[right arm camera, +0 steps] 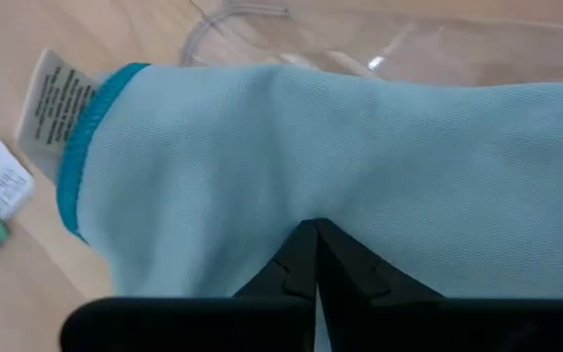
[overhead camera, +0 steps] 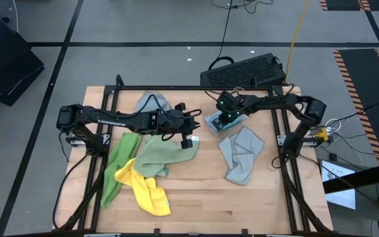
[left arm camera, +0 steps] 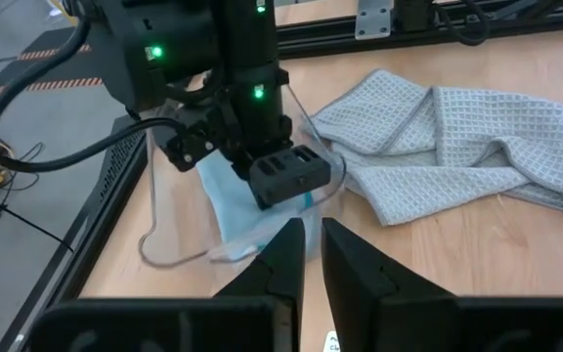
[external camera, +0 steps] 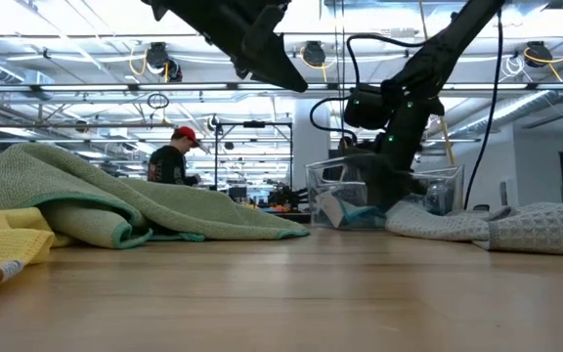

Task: Fold microfiber towels
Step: Put the blue towel in the transparent bin, then adjust the transparent bin

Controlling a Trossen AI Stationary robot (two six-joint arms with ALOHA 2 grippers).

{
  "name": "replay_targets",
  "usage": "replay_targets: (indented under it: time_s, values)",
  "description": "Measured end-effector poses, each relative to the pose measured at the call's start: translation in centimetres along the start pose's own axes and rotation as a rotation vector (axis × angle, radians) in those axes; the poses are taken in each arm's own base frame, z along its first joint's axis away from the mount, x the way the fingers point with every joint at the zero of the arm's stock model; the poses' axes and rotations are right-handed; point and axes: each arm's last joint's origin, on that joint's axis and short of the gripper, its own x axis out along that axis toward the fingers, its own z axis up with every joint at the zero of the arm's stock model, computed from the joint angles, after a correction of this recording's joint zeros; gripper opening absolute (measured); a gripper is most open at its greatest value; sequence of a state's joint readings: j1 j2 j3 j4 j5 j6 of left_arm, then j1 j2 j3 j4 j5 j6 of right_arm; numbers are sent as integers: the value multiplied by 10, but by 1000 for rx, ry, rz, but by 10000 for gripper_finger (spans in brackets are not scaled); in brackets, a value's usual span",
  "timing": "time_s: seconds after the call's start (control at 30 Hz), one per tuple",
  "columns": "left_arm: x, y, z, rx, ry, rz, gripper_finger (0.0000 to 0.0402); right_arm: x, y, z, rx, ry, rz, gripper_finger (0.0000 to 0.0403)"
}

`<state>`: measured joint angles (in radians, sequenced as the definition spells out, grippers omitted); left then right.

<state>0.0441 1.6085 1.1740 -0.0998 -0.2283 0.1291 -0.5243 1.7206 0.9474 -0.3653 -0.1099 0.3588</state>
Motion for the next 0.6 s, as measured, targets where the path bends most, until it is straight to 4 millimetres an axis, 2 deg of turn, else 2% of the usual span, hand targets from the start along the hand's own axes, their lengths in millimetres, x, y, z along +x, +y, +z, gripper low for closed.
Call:
replay_targets:
  time_s: [0.1, 0.2, 0.47, 0.6]
  values:
    - [0, 0, 0, 0, 0, 0, 42, -3, 1, 2, -12, -31, 11, 0]
    - [0, 0, 0, 0, 2, 0, 42, -13, 3, 2, -31, -58, 18, 0]
    - [0, 0, -1, -2, 9, -12, 42, -70, 11, 0, -93, -207, 68, 0]
    - [3, -6, -5, -1, 23, -167, 42, -102, 11, -14, -100, -242, -3, 0]
